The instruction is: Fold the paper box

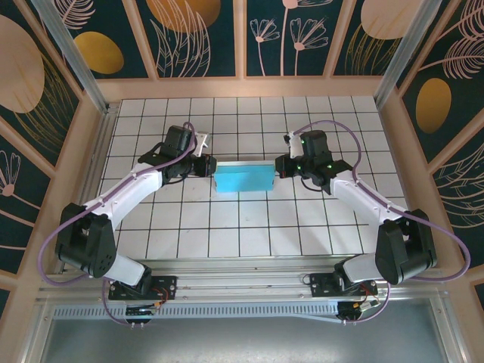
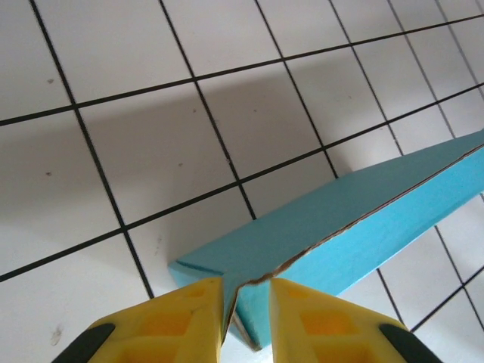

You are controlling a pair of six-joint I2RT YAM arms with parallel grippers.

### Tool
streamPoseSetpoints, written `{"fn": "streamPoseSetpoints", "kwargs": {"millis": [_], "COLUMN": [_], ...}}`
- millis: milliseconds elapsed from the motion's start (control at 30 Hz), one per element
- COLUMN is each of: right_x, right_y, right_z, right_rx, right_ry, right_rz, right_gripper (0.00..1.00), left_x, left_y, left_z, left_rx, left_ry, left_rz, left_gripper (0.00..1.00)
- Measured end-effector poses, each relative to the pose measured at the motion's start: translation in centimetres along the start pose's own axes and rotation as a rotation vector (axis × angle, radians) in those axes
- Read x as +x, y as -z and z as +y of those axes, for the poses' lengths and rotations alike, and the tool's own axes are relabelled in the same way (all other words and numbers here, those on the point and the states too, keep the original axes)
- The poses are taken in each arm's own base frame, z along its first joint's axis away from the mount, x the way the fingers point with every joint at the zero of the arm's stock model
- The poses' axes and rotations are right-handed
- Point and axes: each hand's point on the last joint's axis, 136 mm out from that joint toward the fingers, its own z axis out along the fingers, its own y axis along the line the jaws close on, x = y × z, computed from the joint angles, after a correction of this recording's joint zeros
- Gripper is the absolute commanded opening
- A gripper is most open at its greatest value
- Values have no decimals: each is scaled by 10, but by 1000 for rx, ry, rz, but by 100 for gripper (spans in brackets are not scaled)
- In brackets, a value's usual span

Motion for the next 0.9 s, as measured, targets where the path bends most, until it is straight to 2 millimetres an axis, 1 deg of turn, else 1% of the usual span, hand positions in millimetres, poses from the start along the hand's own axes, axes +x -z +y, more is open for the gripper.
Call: {"fn": "streamPoseSetpoints", "kwargs": {"millis": [133, 267, 300, 367, 467, 533, 767, 900], "right_x": [0, 0, 0, 0, 0, 0, 0, 0], "right_y": [0, 0, 0, 0, 0, 0, 0, 0], "right_z": [0, 0, 0, 0, 0, 0, 0, 1], "right_rx": [0, 0, -1, -1, 0, -1, -1, -2], "right_ry": [0, 0, 0, 0, 0, 0, 0, 1], "right_rz": [0, 0, 0, 0, 0, 0, 0, 1], "right_gripper": [6, 6, 6, 6, 6, 6, 5, 5], "left_x": [3, 3, 3, 3, 3, 3, 2, 1], "left_y": [0, 0, 0, 0, 0, 0, 0, 0], "left_z": [4, 4, 4, 4, 4, 4, 4, 3], "left_rx": [-21, -20, -20, -20, -21, -21, -21, -17], "left_ry": [5, 5, 6, 10, 16, 16, 20, 25], "left_rz": [9, 9, 9, 9, 9, 9, 8, 4], "left_gripper": [14, 14, 15, 22, 24, 22, 11, 8]}}
